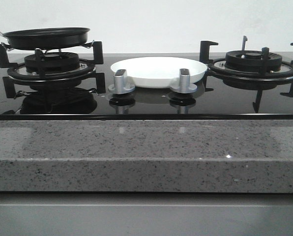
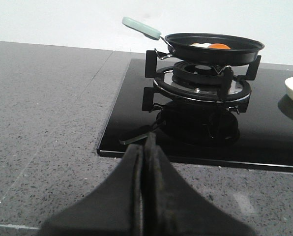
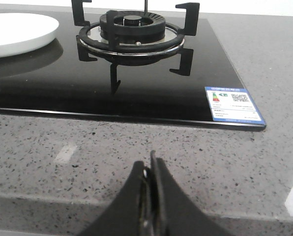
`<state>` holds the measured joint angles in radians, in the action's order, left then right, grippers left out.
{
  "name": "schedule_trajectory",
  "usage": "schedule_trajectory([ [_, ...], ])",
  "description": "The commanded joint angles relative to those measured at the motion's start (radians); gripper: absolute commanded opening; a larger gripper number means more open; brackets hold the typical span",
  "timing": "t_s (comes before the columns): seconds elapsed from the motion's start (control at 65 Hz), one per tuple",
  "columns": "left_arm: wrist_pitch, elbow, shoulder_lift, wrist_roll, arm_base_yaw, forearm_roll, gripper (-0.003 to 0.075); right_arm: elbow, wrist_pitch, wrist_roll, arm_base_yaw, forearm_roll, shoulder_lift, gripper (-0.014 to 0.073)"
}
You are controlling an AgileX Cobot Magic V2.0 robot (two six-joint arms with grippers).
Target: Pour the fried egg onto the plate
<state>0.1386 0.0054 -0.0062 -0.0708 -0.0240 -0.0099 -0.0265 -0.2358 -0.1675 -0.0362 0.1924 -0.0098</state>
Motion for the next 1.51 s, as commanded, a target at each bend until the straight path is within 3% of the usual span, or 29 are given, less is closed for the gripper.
schedule_trajectory([
  [0.0, -0.079, 0.007, -0.016, -0.011, -0.008, -0.008, -0.0019, 0.004, 0.085, -0.009, -0.006, -0.007, -0.020, -0.0067],
  [0.492, -0.195, -0.005, -0.016, -0.011, -0.008, -0.008, -0.0020, 0.005, 0.122, -0.009, -0.006, 0.006, -0.020, -0.0067],
  [0.677, -0.077, -0.134, 0.010, -0.011, -0.008, -0.008, -0.0020, 0.098, 0.060, -0.009, -0.006, -0.004, -0.017, -0.0067],
  [0.861, 0.077, -0.327, 0.168, -0.011, -0.008, 0.003, -0.0020, 0.255, -0.005, -0.009, -0.006, -0.016, 0.074, -0.0065],
  [1.076, 0.015, -0.430, 0.370, -0.011, -0.008, 0.003, -0.0019, 0.407, 0.011, -0.009, -0.006, -0.017, 0.266, -0.0056],
  [1.307, -0.063, -0.438, 0.417, -0.011, -0.008, 0.010, -0.0016, 0.442, 0.050, -0.009, -0.006, 0.000, 0.375, -0.0055],
  [1.399, -0.070, -0.438, 0.417, -0.011, -0.008, 0.031, 0.0029, 0.442, 0.060, -0.009, -0.006, 0.000, 0.376, -0.0027],
  [1.492, -0.070, -0.438, 0.418, -0.011, -0.008, 0.044, 0.0193, 0.442, 0.062, -0.009, -0.006, 0.000, 0.376, 0.0090],
])
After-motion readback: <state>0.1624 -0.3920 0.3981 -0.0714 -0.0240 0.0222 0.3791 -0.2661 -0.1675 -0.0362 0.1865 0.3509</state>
